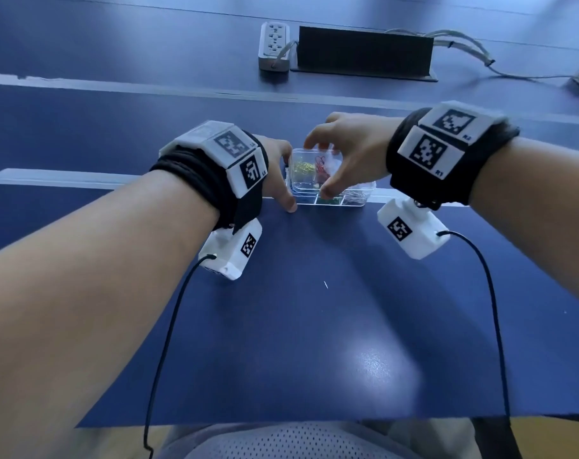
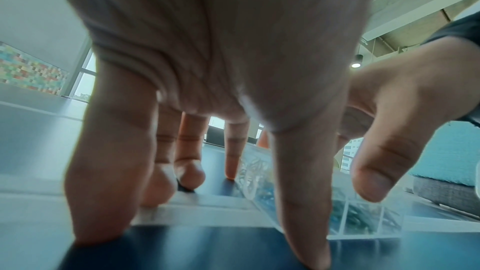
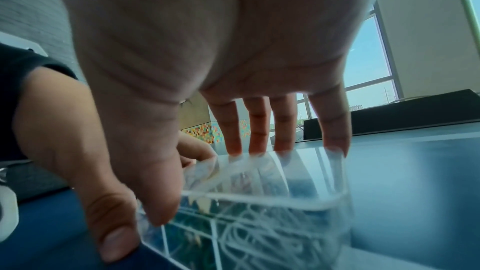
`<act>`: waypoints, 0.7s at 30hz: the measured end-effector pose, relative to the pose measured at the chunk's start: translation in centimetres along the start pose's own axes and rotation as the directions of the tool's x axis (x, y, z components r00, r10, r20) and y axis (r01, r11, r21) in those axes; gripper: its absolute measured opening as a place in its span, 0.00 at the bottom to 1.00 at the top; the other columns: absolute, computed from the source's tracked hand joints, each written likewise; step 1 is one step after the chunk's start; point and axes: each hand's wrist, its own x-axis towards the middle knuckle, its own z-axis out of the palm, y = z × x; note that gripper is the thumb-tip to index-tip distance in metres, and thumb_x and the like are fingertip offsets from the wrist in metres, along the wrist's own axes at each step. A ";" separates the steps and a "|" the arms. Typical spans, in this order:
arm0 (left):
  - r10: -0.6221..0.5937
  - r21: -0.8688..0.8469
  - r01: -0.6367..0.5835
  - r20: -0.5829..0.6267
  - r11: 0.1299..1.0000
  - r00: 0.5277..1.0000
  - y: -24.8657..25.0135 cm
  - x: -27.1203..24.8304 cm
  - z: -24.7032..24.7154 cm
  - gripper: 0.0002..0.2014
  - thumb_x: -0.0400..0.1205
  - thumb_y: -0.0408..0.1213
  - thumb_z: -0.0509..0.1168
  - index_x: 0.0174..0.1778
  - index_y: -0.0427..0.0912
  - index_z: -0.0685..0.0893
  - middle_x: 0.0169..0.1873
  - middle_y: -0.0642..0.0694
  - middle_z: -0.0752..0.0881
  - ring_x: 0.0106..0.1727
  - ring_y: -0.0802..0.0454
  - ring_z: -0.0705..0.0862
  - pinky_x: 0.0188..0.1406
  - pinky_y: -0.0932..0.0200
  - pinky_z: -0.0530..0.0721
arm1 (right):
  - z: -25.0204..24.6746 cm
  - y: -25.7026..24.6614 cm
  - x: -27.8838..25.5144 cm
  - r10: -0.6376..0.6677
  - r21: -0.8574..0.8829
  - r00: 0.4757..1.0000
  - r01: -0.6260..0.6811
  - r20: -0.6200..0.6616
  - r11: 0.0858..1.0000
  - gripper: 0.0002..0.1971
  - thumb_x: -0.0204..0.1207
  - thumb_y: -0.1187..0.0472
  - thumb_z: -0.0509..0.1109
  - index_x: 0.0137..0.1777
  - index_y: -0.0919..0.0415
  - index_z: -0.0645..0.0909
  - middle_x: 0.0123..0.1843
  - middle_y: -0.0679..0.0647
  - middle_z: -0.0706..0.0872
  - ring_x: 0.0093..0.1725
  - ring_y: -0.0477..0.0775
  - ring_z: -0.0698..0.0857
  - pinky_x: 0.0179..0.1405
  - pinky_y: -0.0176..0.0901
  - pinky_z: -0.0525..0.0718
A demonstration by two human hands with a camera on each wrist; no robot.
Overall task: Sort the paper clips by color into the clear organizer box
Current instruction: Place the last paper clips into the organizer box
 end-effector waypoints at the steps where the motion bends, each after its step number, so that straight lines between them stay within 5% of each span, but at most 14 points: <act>1: 0.003 -0.014 -0.003 0.002 1.000 1.000 0.0 0.1 0.0 0.34 0.65 0.51 0.78 0.66 0.51 0.73 0.29 0.56 0.71 0.42 0.49 0.75 0.44 0.59 0.68 | 0.0 0.0 0.0 -0.002 -0.004 1.000 0.002 0.000 1.000 0.38 0.62 0.45 0.78 0.73 0.48 0.70 0.67 0.50 0.73 0.58 0.52 0.76 0.64 0.49 0.78; 12: 0.017 -0.067 -0.017 0.002 0.998 1.000 -0.1 0.9 0.1 0.33 0.66 0.48 0.78 0.65 0.48 0.73 0.29 0.57 0.70 0.44 0.50 0.73 0.37 0.59 0.66 | 0.0 -0.2 0.3 0.011 -0.003 1.000 -0.011 -0.012 1.000 0.36 0.61 0.46 0.76 0.71 0.47 0.71 0.60 0.46 0.72 0.54 0.49 0.75 0.63 0.51 0.80; 21: -0.003 -0.022 0.004 0.013 1.000 1.000 -0.3 1.0 0.0 0.35 0.65 0.50 0.79 0.64 0.47 0.72 0.29 0.54 0.72 0.41 0.48 0.74 0.43 0.57 0.69 | 0.4 0.1 0.4 -0.013 0.019 1.000 0.013 -0.014 1.000 0.38 0.63 0.45 0.77 0.75 0.49 0.71 0.66 0.49 0.78 0.66 0.53 0.78 0.62 0.45 0.75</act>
